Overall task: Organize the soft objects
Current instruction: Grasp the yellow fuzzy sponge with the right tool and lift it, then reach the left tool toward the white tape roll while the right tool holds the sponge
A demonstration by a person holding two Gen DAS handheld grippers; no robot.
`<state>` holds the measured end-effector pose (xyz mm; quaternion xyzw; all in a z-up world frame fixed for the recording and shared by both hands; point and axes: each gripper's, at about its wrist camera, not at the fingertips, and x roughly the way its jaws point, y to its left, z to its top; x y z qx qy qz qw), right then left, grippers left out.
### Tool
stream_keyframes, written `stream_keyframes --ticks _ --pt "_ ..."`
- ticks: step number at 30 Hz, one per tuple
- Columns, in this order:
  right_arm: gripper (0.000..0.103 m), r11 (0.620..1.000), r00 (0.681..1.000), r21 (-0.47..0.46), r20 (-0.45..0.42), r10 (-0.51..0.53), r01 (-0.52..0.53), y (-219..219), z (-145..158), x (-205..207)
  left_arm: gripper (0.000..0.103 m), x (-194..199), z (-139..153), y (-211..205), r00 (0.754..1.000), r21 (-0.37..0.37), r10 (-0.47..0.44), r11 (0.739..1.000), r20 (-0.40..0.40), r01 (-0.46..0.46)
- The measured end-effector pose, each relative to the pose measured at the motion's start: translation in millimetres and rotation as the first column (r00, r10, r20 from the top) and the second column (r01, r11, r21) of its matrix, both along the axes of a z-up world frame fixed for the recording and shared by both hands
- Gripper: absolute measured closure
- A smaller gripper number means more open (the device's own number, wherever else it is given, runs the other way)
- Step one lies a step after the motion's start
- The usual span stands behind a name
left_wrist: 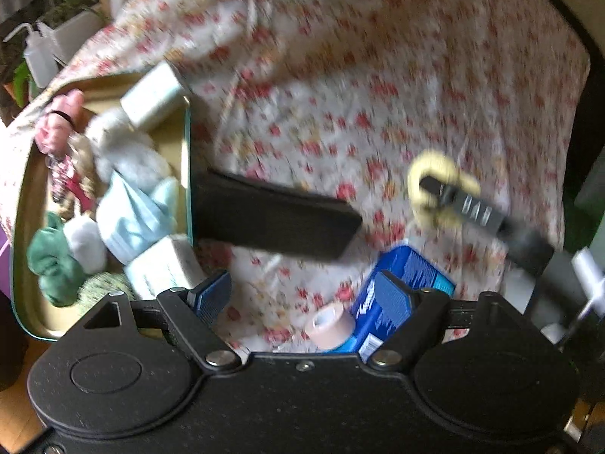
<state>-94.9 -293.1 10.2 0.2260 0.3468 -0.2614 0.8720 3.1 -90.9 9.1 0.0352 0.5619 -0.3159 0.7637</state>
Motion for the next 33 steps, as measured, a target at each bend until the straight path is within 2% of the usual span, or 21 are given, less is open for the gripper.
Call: stream_keyframes --ticks 5,10,13,17,23,27,29,31,33 --pt "0.039 0.996 0.999 0.085 0.018 -0.040 0.038 -18 -7 -7 0.024 -8 -19 -18 0.999 0.054 -0.034 0.998 -0.029 0.035" --pt "0.039 0.988 0.997 0.140 0.040 -0.065 0.059 -30 -11 -18 0.024 -9 -42 -29 0.995 0.078 -0.037 0.996 -0.095 0.044" --pt "0.039 0.989 0.996 0.133 0.055 -0.073 0.065 -31 -9 -23 0.024 -7 -56 -33 0.992 0.092 -0.016 0.995 -0.124 0.027" --pt "0.039 0.992 0.996 0.108 0.066 -0.067 0.060 -29 -7 -27 0.024 -5 -69 -36 0.993 0.139 0.010 0.990 -0.121 0.007" --pt "0.039 0.991 0.996 0.123 0.065 -0.057 0.049 -32 -11 -33 0.024 -11 -86 -42 0.990 0.196 -0.015 0.980 -0.142 0.043" --pt "0.038 0.988 0.995 0.143 0.074 -0.065 0.054 -36 -12 -36 0.024 -21 -92 -52 0.992 0.235 -0.061 0.968 -0.109 0.085" --pt "0.038 0.989 0.995 0.140 0.075 -0.064 0.053 -36 -11 -36 0.020 -24 -94 -58 0.994 0.254 -0.078 0.962 -0.078 0.095" --pt "0.038 0.989 0.995 0.136 0.074 -0.062 0.051 -35 -11 -36 0.020 -25 -89 -64 0.996 0.274 -0.087 0.958 -0.020 0.089" --pt "0.038 0.990 0.996 0.134 0.075 -0.058 0.048 -34 -11 -36 0.021 -25 -83 -68 0.993 0.320 -0.097 0.945 0.074 0.068"
